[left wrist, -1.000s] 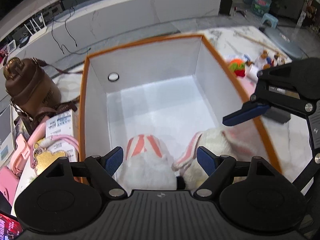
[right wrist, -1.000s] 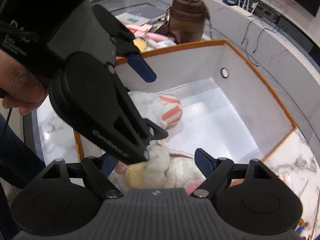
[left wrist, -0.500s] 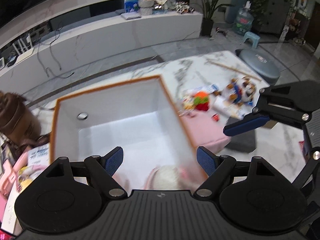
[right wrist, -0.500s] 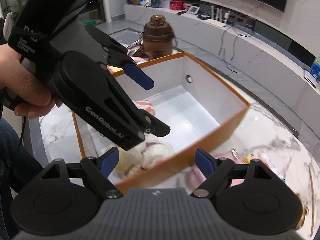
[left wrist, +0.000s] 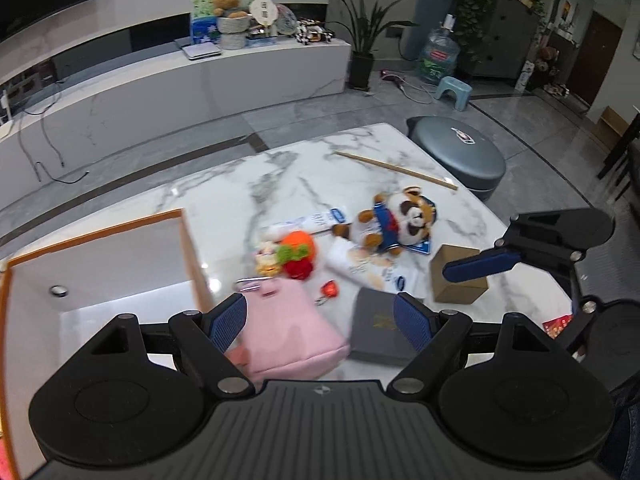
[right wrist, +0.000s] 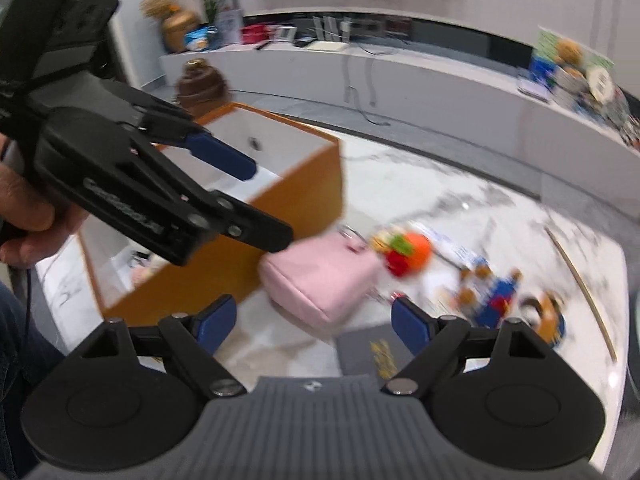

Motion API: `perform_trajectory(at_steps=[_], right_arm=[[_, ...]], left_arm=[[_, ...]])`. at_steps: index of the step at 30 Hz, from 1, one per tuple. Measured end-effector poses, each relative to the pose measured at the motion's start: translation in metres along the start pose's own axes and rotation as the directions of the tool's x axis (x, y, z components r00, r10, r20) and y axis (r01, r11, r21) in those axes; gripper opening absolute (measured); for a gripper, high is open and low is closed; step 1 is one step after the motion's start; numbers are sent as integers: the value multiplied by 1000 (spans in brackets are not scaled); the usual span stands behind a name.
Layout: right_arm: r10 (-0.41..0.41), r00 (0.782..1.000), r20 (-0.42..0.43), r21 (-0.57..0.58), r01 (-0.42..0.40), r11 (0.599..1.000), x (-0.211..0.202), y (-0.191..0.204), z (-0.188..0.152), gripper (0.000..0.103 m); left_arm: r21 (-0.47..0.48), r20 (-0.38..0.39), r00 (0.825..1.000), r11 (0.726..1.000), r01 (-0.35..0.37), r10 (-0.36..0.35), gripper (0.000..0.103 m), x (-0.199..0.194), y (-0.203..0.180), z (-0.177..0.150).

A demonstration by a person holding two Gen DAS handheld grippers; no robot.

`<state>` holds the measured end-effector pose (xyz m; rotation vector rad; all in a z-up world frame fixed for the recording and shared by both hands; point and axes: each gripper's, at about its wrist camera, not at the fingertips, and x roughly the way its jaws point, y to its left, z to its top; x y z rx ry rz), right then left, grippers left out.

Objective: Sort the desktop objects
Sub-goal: 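Move both tools back toward the grey gift box and cardboard box, then grasp the dark grey gift box with the left tool while the right tool grasps the cardboard box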

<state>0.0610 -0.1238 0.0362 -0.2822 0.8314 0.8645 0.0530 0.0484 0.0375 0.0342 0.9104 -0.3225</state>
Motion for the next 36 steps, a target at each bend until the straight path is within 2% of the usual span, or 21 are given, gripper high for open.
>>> perform_trajectory(at_steps=[5,10,16,19,21,23,29,32,34,36], right_arm=[[-69,997,-41,15,70,997,1,-25,-33,86],[-151,987,-50,67,154,986,-1,-57,-46,86],[-273,960,-57,241,279,930,-6,-105,-61,86],[-295,953,-68,326,300,896,-2,-122,-66,86],[-286,956,-68,350,291,890,0,-127,-65,86],[-273,959,-74,335,281,899,2,-126,-65,86],[-239,968,-81,157,249,956,14,-112,-70,86],[-271,957,-108,93,281,955,24,-111,-75,86],[-284,950,-129,76,295,952,31,-114,-78,86],[-285,948,-143,74,298,952,37,-119,-81,86]], left_arm=[[1,-19,1000,1000,-1,1,95,21,-15,5],[35,-47,999,999,12,-10,95,42,-35,8],[96,-23,1000,995,-4,6,95,63,-60,-1],[124,-17,1000,992,-3,5,95,74,-70,-8],[153,-16,1000,988,-2,4,95,80,-78,-14],[182,-23,1000,983,2,2,95,85,-85,-18],[257,-76,997,966,14,6,95,109,-98,-34],[275,-91,995,961,-12,38,95,120,-98,-41],[271,-69,996,962,-43,64,95,123,-95,-42],[247,-82,995,968,-34,56,95,127,-89,-40]])
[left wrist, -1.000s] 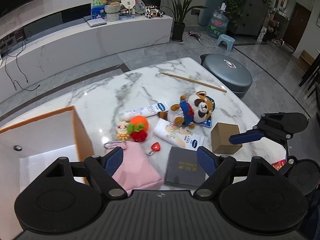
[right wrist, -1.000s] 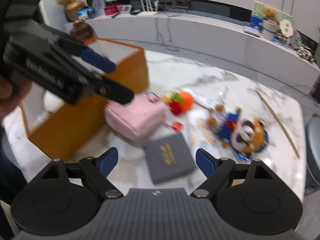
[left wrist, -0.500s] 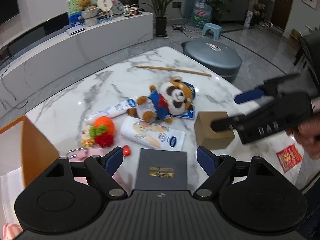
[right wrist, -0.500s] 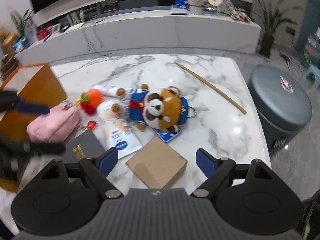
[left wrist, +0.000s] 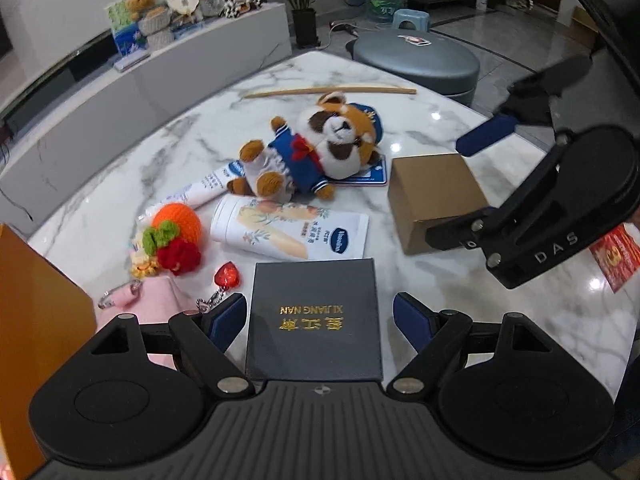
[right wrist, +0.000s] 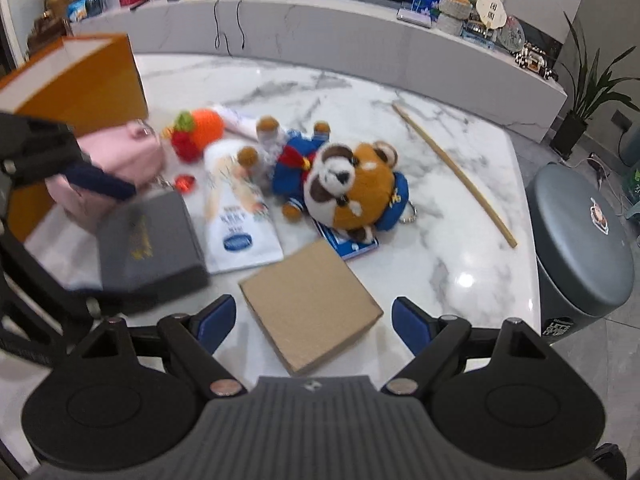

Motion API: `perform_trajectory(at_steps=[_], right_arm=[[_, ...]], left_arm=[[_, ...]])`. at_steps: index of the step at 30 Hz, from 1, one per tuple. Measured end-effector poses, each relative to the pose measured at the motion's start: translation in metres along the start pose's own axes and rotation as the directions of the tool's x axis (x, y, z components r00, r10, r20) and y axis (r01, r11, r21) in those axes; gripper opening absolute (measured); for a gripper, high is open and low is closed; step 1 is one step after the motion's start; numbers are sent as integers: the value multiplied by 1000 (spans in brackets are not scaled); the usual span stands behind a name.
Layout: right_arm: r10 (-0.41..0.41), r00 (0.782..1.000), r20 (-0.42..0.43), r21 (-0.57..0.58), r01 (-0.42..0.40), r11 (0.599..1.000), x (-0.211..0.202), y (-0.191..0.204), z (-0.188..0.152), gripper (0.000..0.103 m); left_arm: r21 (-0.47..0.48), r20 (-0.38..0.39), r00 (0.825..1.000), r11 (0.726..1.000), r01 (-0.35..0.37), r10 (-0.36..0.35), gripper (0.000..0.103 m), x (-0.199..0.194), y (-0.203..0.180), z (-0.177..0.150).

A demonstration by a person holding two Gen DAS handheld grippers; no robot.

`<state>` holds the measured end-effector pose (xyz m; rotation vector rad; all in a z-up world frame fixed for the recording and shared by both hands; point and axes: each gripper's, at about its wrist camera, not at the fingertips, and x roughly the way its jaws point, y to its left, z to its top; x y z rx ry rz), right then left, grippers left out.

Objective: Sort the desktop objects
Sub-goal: 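Grasp the dark grey gift box with the left tool while the right tool grasps the cardboard box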

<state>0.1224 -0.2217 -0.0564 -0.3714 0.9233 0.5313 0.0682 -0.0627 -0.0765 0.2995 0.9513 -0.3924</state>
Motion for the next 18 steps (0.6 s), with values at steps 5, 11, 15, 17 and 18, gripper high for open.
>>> perform_trajectory(at_steps=[5,11,15,17,18], right_arm=[[12,1000,-27,1,-12,1000,13,-6,-5,83],[32,999,-37,2,-32,999,17,-9,-11,77],[55,997,-51,0,-55,998,18,-8,-13,71],[63,996,-60,-4,-64,998,19,-7,-14,67],[65,996,-60,-5,-66,998,19,-7,-14,67]], left_arm=[[-26,-40,999,1000,12,-13,95,16,7,-2],[-18,-63,998,1000,19,-21,95,26,5,-5],[-39,-68,997,999,36,-38,95,30,6,-5],[-48,-70,997,998,36,-40,95,30,6,-5],[-51,-70,997,998,37,-40,95,30,6,-5]])
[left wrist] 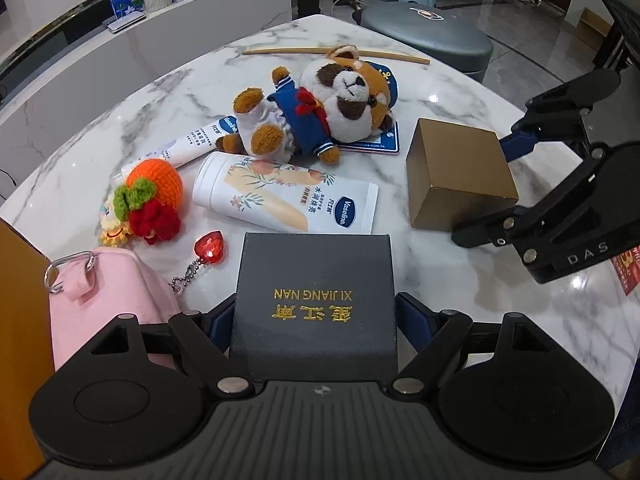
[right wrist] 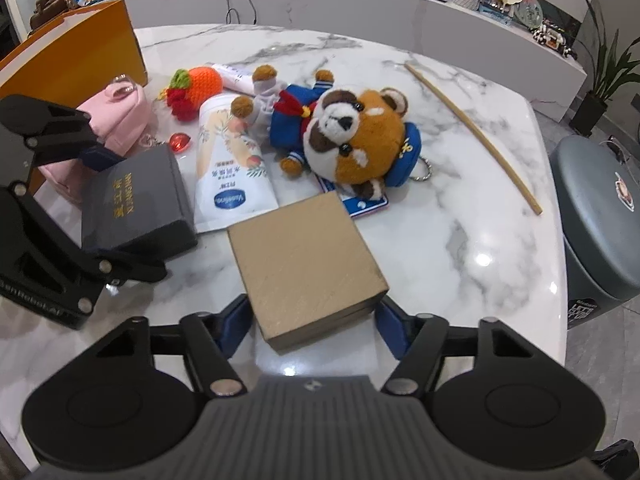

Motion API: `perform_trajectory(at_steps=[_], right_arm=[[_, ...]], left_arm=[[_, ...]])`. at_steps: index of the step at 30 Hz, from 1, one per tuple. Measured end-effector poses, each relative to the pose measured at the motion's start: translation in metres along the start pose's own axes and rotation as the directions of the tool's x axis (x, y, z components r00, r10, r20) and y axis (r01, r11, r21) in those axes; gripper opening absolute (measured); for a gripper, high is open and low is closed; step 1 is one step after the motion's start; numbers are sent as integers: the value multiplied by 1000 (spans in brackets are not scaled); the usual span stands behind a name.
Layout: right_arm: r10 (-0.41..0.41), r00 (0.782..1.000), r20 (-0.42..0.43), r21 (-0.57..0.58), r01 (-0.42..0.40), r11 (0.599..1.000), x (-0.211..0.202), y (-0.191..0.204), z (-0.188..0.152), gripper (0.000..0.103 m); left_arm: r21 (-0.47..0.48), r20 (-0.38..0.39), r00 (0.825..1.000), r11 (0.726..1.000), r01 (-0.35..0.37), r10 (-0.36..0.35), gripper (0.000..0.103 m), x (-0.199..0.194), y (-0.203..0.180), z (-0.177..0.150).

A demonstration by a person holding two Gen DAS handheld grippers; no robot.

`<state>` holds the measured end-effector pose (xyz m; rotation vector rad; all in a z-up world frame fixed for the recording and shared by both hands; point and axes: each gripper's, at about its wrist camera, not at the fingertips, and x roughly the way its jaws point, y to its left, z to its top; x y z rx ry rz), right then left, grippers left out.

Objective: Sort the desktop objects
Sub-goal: 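Grasp the dark grey gift box with the left tool while the right tool grasps the cardboard box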

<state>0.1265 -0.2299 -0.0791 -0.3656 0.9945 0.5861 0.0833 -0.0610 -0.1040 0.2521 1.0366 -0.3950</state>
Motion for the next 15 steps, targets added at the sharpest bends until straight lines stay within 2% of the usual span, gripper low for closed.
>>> perform_trajectory(at_steps=[3,5,7,12,15], right_arm=[[4,1000,3,-4,-4,1000,0,0,0,67],[-9,1000,7,-9,9,1000,0,0,0,72],[-26,1000,17,-20,26,999,0,1,0,74],[-45,996,72,-23,47,999,-2,2,3,74],[-43,996,76,-15,44,999,0,3,5,75]], left_arm=[[-8,-3,1000,1000,1,-1,95,0,0,0],[-15,-9,1000,1000,3,-3,95,0,1,0],[-15,-8,1000,1000,4,-4,88,-1,2,0],[-11,-18,1000,1000,18,-18,88,-3,1,-1],[-2,-22,1000,1000,19,-19,88,-3,-1,-1]])
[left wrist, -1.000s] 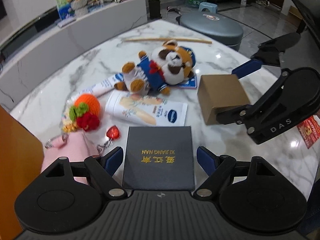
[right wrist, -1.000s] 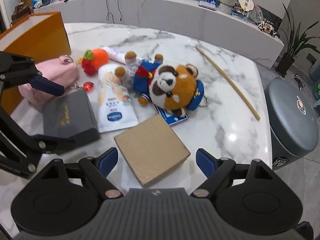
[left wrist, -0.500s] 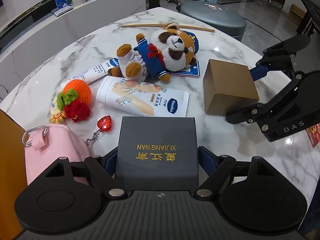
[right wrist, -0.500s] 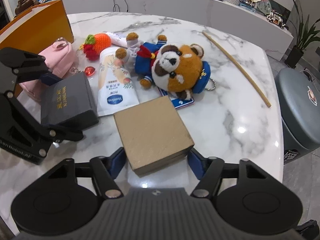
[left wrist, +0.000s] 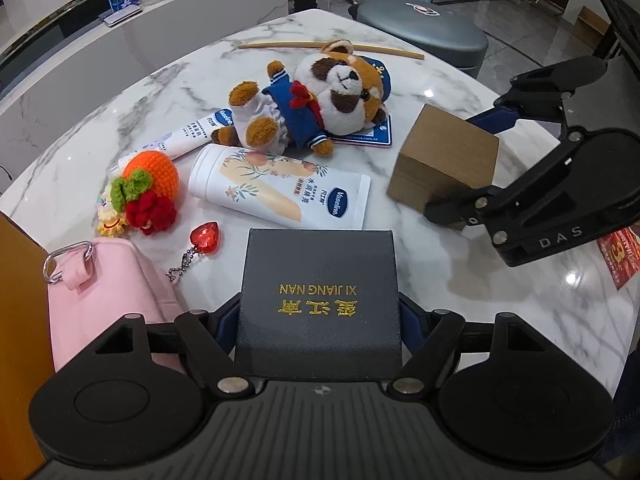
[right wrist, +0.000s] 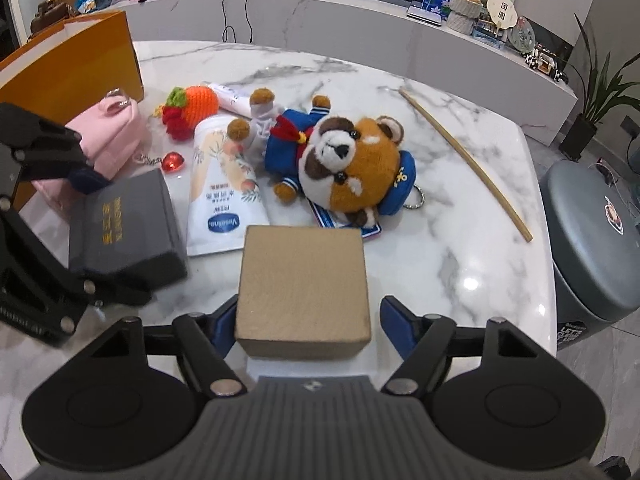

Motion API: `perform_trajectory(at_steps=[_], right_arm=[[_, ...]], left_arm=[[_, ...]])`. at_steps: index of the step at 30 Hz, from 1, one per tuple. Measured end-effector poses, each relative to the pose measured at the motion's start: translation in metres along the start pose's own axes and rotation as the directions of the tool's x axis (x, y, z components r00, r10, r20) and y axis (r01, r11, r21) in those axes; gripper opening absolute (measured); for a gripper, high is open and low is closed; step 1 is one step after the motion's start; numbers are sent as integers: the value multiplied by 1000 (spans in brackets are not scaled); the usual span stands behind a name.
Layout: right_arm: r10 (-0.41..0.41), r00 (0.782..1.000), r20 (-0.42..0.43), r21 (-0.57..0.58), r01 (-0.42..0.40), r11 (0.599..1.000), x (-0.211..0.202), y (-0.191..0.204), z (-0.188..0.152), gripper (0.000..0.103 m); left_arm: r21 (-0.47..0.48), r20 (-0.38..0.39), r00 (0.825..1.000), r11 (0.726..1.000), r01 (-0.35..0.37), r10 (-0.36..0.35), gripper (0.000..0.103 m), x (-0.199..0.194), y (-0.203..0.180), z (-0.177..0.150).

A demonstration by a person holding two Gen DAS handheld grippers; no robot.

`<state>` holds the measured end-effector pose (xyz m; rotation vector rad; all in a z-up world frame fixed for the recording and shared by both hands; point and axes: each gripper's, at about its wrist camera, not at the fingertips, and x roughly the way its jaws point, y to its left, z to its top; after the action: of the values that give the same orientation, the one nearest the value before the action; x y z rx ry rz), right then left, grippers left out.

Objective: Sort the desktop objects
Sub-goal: 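Grasp the dark grey gift box with the left tool while the right tool grasps the cardboard box, then lift both boxes and carry them over the white storage box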

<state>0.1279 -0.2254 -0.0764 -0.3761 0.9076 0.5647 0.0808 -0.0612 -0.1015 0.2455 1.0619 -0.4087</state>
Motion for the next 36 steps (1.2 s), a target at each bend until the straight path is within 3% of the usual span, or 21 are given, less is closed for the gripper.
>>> perform_trajectory(at_steps=[1,2,3,12,19,36], right_arm=[[8,1000,-7,3,-8,1000,1,0,0,73],[23,1000,-18,11,-23,1000,1,-1,0,62],[42,999,-31,26,-41,999,2,-2,0,61],[54,997,-59,61,-50,997,1,-4,1,61],[51,998,-34,75,-49,996,-9,-5,8,61],[49,998,-27,40,-48,998,-18,15,17,61]], left_arm=[[-4,0,1000,1000,2,-2,88,0,0,0],[-8,2,1000,1000,3,-3,88,-1,1,0],[-12,5,1000,1000,2,-2,88,-2,1,0],[-34,32,999,999,4,-3,88,-11,4,3],[-39,51,999,999,12,-10,88,-21,3,3],[-64,114,993,997,33,-26,88,-59,9,3]])
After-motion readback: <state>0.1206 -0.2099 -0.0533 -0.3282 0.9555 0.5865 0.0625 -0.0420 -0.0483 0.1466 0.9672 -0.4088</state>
